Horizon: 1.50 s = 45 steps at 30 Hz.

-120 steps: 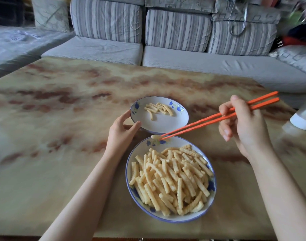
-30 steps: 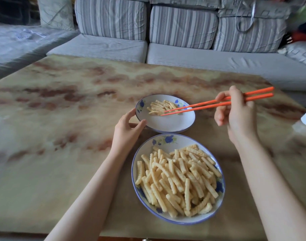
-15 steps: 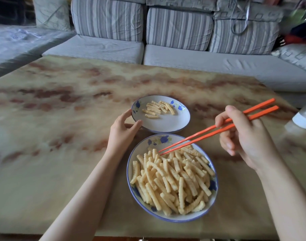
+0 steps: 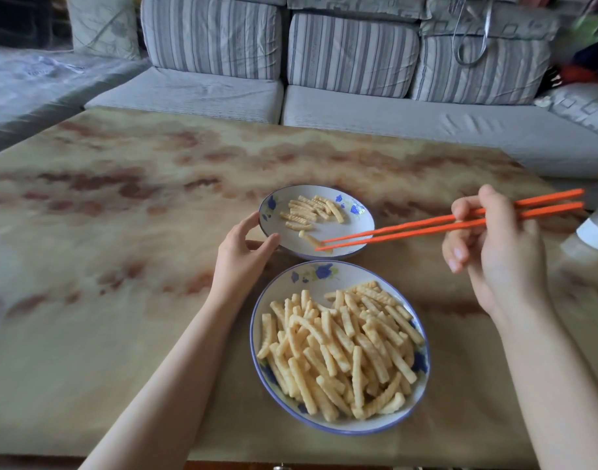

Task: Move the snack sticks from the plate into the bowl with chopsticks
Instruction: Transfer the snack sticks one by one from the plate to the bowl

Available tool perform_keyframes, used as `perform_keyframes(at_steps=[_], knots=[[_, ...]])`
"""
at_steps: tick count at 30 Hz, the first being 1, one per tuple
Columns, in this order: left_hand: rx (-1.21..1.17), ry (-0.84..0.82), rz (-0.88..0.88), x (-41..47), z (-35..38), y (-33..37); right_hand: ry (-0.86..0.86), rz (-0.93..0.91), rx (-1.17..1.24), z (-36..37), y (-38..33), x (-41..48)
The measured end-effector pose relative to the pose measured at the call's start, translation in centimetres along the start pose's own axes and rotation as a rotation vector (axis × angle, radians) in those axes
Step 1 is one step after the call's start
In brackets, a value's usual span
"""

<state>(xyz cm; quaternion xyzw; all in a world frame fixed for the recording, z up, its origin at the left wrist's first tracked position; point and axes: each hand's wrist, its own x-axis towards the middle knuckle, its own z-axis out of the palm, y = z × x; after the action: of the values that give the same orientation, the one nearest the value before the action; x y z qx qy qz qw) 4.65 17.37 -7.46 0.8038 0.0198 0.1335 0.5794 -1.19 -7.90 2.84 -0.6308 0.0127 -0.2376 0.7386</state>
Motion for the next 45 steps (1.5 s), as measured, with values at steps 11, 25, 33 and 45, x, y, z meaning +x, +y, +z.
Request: perform_keyframes(at_steps=[11,25,33,45], knots=[[0.001,-0.007,-0.013,0.0,0.0,-0.1,-0.039,0.022,-0.175,4.0,3.5,2.2],[-0.012,-0.02,-0.018,0.0,0.0,-0.3,-0.032,0.008,-0.153,4.9,3.2,2.4],[-0.009,-0.012,-0.023,-0.2,0.0,0.1,-0.145,0.038,-0.109,3.3,-1.2,1.0],[-0.009,-0.013,-0.028,-0.3,-0.1,0.2,-0.201,0.143,-0.156,-0.5,-3.1,-2.3]])
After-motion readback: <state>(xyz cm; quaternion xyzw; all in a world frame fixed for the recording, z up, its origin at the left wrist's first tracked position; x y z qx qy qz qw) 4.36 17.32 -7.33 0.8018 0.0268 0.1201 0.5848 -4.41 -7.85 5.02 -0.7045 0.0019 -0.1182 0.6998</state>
